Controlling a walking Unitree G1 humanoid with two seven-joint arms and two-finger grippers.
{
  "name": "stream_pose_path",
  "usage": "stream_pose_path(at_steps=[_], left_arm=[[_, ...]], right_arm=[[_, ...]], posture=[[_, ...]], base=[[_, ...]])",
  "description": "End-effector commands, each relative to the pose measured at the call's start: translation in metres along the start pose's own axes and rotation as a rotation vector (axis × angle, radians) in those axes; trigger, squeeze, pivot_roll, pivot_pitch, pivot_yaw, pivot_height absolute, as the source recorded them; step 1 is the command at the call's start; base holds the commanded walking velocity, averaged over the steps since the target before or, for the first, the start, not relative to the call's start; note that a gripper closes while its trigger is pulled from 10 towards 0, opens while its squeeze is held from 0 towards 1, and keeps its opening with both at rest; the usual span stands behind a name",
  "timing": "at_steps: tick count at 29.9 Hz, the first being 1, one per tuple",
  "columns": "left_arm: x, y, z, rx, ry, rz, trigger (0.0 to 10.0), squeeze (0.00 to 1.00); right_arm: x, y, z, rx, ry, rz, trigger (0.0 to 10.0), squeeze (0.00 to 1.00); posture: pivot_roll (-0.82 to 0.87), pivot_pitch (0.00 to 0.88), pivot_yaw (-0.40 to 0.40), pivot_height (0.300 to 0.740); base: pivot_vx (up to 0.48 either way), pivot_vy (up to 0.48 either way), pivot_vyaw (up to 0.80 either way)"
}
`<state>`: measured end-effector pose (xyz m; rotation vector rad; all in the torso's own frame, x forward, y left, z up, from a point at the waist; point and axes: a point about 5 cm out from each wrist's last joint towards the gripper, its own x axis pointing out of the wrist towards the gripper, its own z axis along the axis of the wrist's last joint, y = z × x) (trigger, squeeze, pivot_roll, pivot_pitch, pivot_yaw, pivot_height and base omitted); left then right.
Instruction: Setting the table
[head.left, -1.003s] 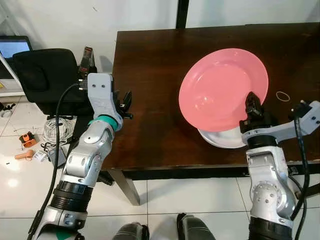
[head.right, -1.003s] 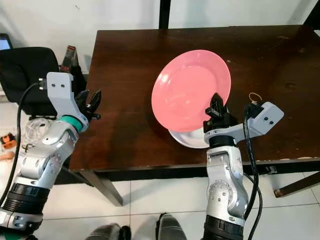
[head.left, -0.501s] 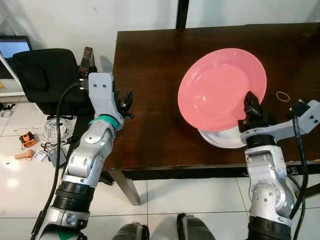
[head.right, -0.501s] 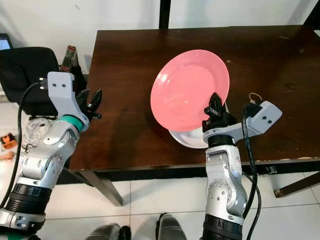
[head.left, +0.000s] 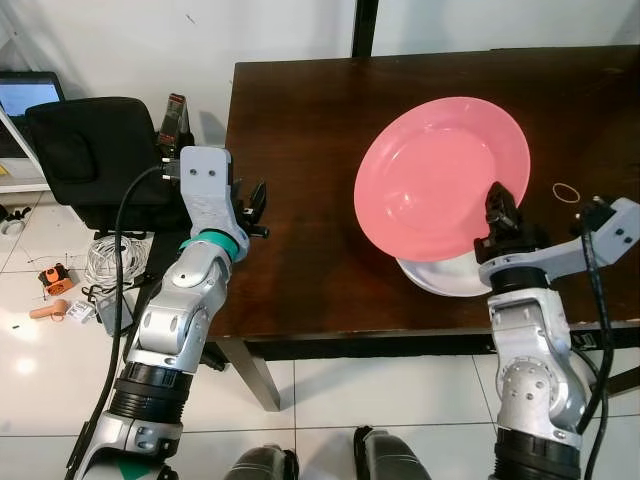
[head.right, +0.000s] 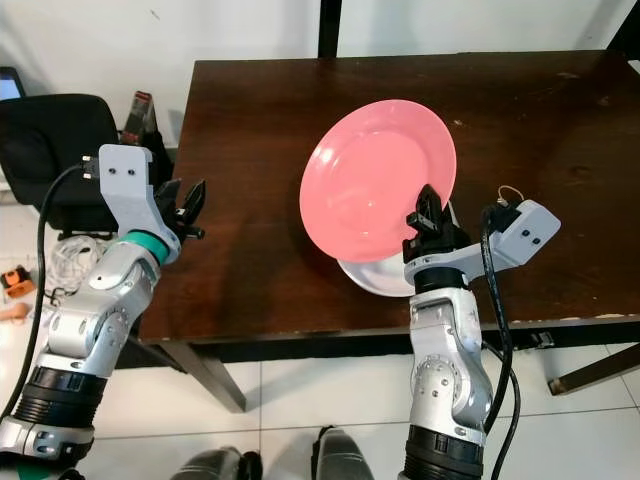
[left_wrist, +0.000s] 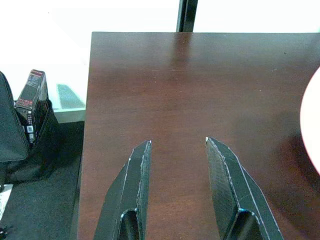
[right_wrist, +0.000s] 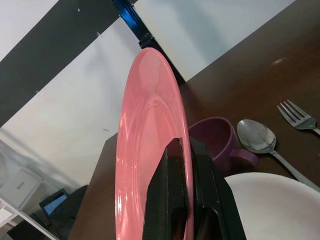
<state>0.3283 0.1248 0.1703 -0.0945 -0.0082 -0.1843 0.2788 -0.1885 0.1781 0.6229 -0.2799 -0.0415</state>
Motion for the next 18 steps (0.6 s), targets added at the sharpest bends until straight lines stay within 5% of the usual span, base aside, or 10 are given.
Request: stream_pose_path(at_steps=[1,18], left_arm=[[-0.0007,0.0034,-0.0057,-0.008,0.018,0.011,10.0,0.00],[-0.0010,0.0041,-0.0069,-0.012,0.021,0.015,10.0,0.00]], right_arm=[[0.0006,0.0032,-0.0027,0.009,0.001,0.015,10.0,0.00],[0.0004,0.0039,-0.0043,0.010,0.007,0.019,10.0,0.00]], posture=[[-0.03,0.000,0.072,0.740],[-0.03,0.000,0.074,0.740]], base=[[-0.300,0.000,0.00],[-0.301,0.000,0.00]])
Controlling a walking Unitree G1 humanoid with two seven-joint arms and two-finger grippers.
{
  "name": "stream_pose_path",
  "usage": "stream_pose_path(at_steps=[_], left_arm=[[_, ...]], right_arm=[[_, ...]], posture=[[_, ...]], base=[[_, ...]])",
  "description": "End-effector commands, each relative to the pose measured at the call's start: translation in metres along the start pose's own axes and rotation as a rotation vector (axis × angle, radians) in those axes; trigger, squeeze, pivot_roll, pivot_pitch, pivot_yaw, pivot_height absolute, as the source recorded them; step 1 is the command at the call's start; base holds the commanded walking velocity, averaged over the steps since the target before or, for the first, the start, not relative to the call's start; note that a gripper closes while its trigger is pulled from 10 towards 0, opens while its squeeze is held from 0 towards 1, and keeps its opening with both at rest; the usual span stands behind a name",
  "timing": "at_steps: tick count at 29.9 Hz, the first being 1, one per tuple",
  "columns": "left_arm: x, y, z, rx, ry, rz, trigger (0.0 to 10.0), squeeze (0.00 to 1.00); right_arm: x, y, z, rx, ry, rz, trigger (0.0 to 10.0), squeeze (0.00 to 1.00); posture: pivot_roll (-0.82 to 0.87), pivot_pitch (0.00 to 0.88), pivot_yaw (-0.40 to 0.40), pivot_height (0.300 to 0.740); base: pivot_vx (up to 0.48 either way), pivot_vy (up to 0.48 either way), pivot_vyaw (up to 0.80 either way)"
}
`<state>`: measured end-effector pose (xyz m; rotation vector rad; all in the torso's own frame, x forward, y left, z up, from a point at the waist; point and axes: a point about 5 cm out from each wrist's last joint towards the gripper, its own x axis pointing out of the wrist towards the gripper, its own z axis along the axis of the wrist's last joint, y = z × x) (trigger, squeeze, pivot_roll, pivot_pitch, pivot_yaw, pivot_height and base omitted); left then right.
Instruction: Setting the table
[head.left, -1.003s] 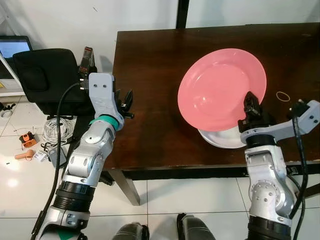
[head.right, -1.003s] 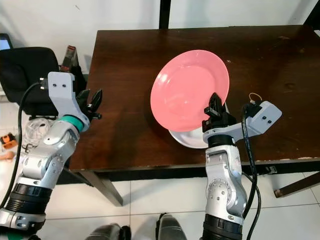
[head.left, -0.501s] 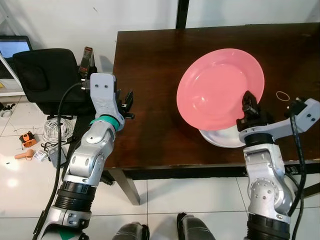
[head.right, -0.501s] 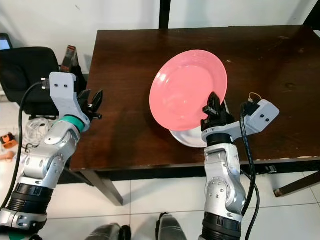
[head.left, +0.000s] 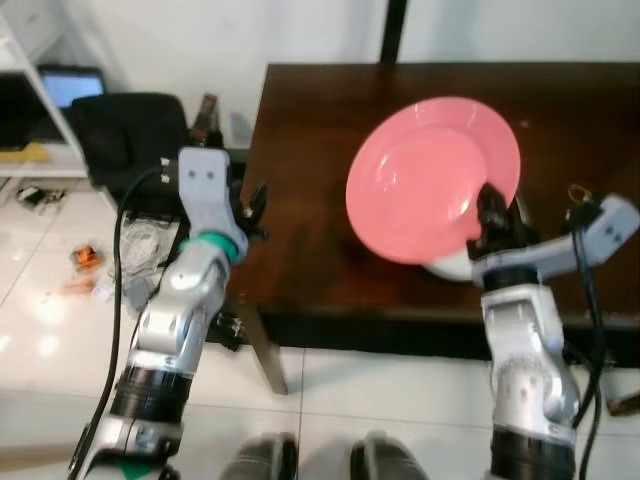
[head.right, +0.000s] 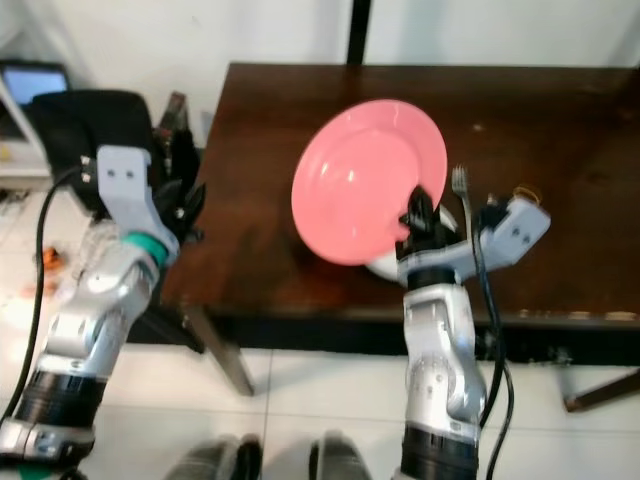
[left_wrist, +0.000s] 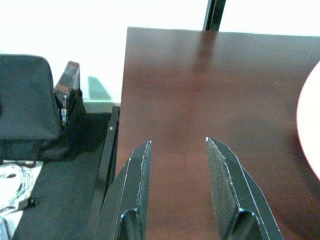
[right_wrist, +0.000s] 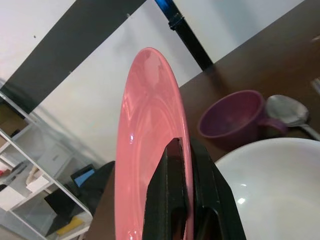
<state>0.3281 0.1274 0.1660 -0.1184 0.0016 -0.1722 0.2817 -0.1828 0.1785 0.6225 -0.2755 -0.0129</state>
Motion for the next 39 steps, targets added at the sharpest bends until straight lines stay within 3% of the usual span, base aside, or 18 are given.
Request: stream_pose_path(at_steps=[1,39], left_arm=[[-0.0002,0.0011,-0.0028,0.013,0.013,0.002,10.0,0.00],[-0.0005,0.0000,-0.0046,0.010,0.024,0.001,10.0,0.00]], right_arm=[[-0.0019,-0.0008,-0.0005,0.007,-0.006,-0.006,10.0,0.00],[-0.0027,-0.0007,-0.0020,0.007,-0.001,-0.010,10.0,0.00]], posture=[[-0.03,0.000,0.074,0.740],[-0.03,0.000,0.077,0.740]], base=[[-0.300,0.000,0.00],[-0.268,0.000,0.00]])
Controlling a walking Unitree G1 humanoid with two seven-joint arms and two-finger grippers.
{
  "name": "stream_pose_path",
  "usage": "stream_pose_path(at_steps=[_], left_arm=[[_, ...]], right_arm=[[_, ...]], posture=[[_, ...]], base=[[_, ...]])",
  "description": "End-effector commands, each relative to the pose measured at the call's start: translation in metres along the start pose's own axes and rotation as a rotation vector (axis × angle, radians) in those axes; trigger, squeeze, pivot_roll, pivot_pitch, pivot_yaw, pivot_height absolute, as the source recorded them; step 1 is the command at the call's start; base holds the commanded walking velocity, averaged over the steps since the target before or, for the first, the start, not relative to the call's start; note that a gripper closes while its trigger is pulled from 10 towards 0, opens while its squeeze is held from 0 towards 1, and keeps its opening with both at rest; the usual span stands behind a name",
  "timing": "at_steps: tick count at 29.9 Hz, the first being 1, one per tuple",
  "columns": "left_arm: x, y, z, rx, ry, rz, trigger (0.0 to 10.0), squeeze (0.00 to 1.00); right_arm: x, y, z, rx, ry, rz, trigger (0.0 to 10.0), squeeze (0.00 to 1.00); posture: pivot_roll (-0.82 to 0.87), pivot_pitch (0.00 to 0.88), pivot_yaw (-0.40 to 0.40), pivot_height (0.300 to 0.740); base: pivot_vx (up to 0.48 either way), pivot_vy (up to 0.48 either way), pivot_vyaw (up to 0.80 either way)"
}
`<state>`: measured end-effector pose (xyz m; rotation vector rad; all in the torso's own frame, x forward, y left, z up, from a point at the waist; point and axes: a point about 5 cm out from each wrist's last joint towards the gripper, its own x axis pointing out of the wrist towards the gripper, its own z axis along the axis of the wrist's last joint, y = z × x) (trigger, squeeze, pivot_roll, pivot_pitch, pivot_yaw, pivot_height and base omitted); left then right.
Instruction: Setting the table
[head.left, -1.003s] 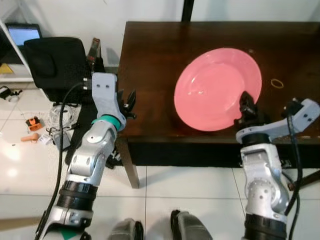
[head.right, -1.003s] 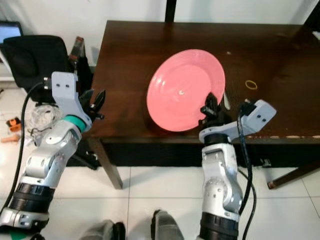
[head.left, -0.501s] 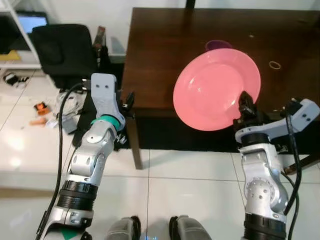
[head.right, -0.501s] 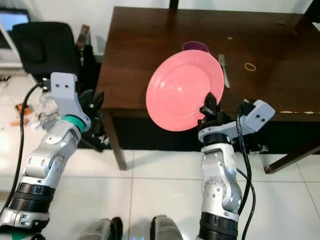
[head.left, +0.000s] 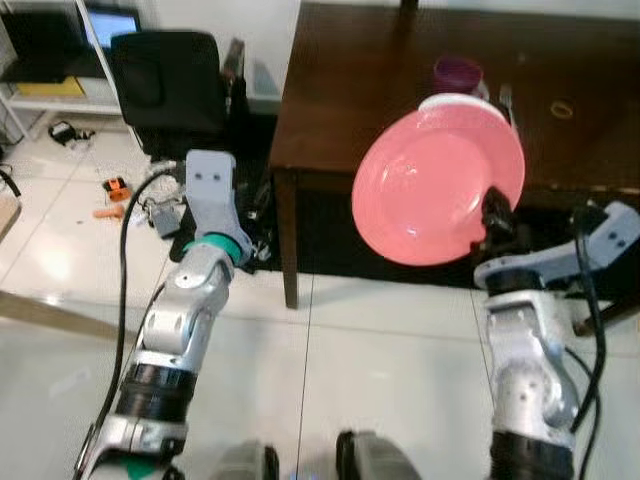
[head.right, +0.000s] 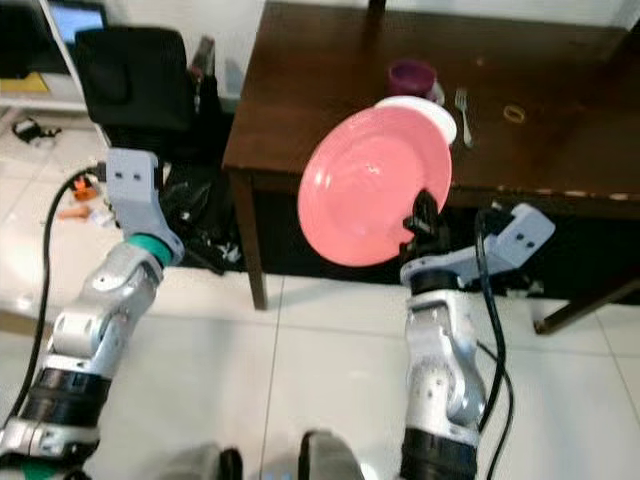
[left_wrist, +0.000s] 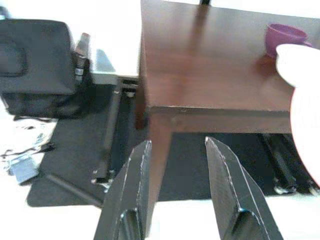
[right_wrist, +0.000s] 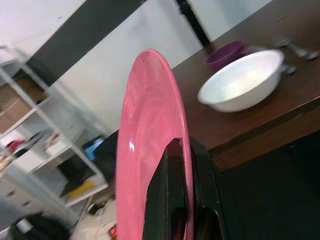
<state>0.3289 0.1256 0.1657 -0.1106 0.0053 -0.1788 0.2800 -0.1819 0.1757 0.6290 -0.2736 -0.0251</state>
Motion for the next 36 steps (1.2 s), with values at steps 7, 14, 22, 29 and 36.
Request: stream_pose_path(at_steps=[7,14,22,29,36], left_arm=[[-0.001,0.000,-0.005,0.005,0.022,0.002,10.0,0.00],[-0.001,0.000,-0.006,0.011,0.029,0.009,10.0,0.00],[-0.001,0.001,-0.007,0.011,0.033,0.016,10.0,0.00],[-0.001,0.000,-0.007,0.014,0.035,0.015,10.0,0.00],[-0.001,0.000,-0.007,0.016,0.037,0.016,10.0,0.00]], right_arm=[[0.000,0.000,0.000,0.003,0.000,0.003,10.0,0.00],[0.002,-0.003,0.000,-0.021,0.004,-0.014,10.0,0.00],[0.002,0.003,0.001,-0.013,0.002,0.029,10.0,0.00],[0.001,0.011,0.001,0.015,-0.005,0.084,10.0,0.00],[0.001,0.013,0.002,0.022,-0.010,0.093,10.0,0.00]], posture=[[-0.03,0.000,0.078,0.740],[-0.03,0.000,0.075,0.740],[-0.03,0.000,0.073,0.740],[-0.03,0.000,0.074,0.740],[-0.03,0.000,0.075,0.740]], base=[[0.000,0.000,0.00],[0.000,0.000,0.67],[0.000,0.000,0.79],[0.000,0.000,0.78],[0.000,0.000,0.78]])
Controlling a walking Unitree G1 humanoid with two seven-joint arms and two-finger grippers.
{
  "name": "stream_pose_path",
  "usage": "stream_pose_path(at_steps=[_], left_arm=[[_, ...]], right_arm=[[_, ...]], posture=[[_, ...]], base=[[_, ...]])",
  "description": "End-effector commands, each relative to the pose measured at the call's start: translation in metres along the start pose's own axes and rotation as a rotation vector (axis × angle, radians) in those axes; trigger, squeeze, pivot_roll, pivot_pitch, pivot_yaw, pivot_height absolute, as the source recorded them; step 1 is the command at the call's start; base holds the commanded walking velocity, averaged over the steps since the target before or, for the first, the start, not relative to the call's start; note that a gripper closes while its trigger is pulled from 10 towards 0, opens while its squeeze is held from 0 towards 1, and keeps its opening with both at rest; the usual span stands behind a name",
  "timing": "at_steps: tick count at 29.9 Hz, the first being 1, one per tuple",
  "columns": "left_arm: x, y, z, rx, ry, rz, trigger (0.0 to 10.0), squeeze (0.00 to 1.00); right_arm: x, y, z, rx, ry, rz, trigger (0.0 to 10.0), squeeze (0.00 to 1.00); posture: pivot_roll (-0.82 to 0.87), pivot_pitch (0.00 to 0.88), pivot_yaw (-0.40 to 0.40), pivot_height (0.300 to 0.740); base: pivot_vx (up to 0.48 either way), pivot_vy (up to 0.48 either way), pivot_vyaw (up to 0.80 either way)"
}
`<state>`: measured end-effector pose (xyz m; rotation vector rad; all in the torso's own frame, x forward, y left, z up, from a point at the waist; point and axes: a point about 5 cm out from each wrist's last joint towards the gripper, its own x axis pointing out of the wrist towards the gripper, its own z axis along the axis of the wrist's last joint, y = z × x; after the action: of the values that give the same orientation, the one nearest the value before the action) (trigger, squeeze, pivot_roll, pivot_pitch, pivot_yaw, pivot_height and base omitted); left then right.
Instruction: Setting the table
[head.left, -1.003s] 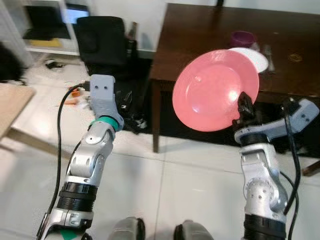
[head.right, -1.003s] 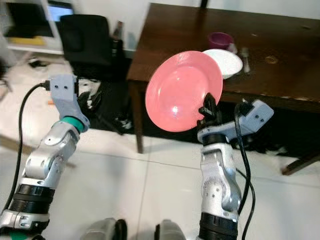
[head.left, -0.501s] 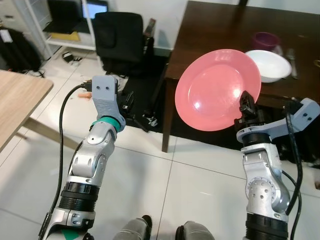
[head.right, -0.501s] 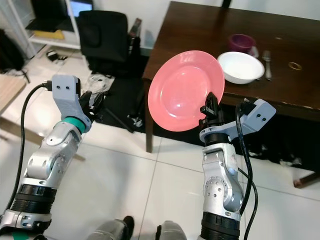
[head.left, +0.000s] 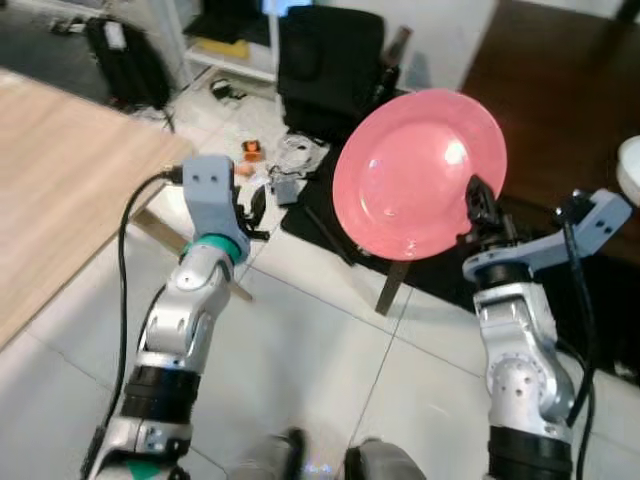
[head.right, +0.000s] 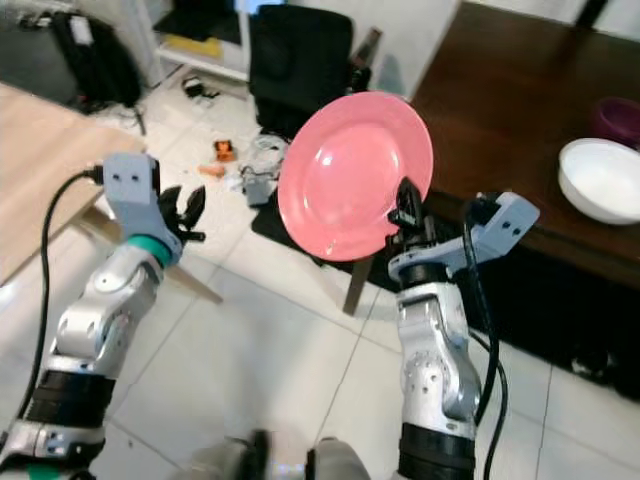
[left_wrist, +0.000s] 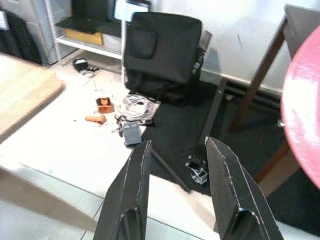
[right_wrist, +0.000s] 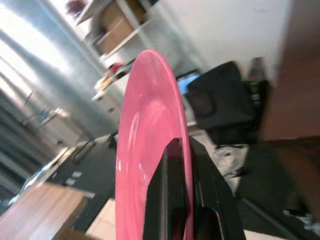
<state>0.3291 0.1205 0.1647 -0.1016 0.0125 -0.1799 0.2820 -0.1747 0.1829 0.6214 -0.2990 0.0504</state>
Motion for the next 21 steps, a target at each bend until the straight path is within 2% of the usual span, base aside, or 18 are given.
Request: stream_pose_path(at_steps=[1,21], left_arm=[[-0.0019,0.0051,-0.0060,0.008,0.029,0.017,10.0,0.00],[-0.0003,0.0052,-0.0059,0.021,0.029,0.018,10.0,0.00]], right_arm=[[-0.0018,0.0029,0.0008,0.018,-0.010,0.014,10.0,0.00],[-0.0011,0.0026,0.0014,0.037,-0.021,0.021,10.0,0.00]], posture=[[-0.03,0.000,0.075,0.740],[-0.02,0.000,0.080,0.740]], base=[[0.000,0.000,0.78],[0.000,0.000,0.77]])
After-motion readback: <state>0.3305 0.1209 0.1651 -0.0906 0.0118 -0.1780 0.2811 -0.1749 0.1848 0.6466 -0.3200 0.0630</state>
